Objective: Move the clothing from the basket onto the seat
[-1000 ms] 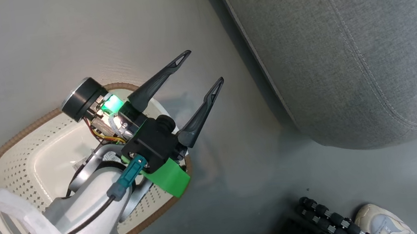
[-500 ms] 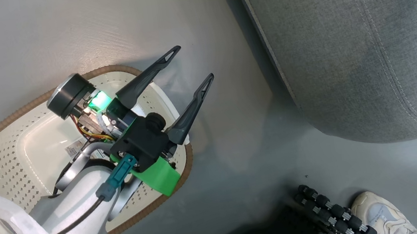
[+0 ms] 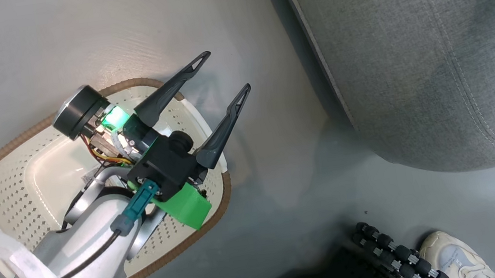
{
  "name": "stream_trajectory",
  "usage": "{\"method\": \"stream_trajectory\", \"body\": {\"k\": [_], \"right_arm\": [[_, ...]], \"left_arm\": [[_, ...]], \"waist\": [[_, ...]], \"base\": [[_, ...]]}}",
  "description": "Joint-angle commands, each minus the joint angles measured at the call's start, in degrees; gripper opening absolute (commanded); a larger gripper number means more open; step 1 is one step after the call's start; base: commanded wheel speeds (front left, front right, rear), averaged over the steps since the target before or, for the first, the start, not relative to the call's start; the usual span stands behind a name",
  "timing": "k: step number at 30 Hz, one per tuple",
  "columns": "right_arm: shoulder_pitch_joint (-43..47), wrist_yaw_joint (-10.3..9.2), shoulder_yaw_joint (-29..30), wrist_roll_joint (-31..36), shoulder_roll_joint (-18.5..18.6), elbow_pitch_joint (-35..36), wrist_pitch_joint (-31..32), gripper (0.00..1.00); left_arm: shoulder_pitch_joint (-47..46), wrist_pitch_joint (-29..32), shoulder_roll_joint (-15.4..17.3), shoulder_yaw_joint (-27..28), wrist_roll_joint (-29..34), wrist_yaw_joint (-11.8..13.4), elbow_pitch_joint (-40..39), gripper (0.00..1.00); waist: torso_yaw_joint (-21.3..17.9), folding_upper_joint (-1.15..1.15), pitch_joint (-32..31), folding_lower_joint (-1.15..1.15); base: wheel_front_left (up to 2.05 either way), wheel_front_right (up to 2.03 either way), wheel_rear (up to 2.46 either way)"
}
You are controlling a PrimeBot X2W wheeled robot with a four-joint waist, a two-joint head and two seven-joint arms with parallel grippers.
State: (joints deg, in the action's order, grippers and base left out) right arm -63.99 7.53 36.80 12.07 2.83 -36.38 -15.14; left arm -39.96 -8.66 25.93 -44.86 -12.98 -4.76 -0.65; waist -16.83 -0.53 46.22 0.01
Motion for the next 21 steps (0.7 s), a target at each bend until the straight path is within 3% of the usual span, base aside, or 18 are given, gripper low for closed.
{"method": "stream_trajectory", "body": {"k": [1,21], "right_arm": [[1.11,-0.08,-0.42,-0.46,0.16,-0.24,-0.01,1.00],[22.50,-0.08,-10.33,-9.45,0.35,5.32,-0.01,1.00]], "left_arm": [[0.43,-0.43,0.24,-0.08,-0.11,0.34,0.35,1.00],[6.32,-4.74,-3.17,-0.46,-3.67,3.32,6.54,1.00]], "waist": [[-0.34,0.53,-1.16,-0.01],[-2.22,0.53,-17.23,-0.01]], "base": [[0.00,0.00,0.00],[0.00,0.00,0.00]]}}
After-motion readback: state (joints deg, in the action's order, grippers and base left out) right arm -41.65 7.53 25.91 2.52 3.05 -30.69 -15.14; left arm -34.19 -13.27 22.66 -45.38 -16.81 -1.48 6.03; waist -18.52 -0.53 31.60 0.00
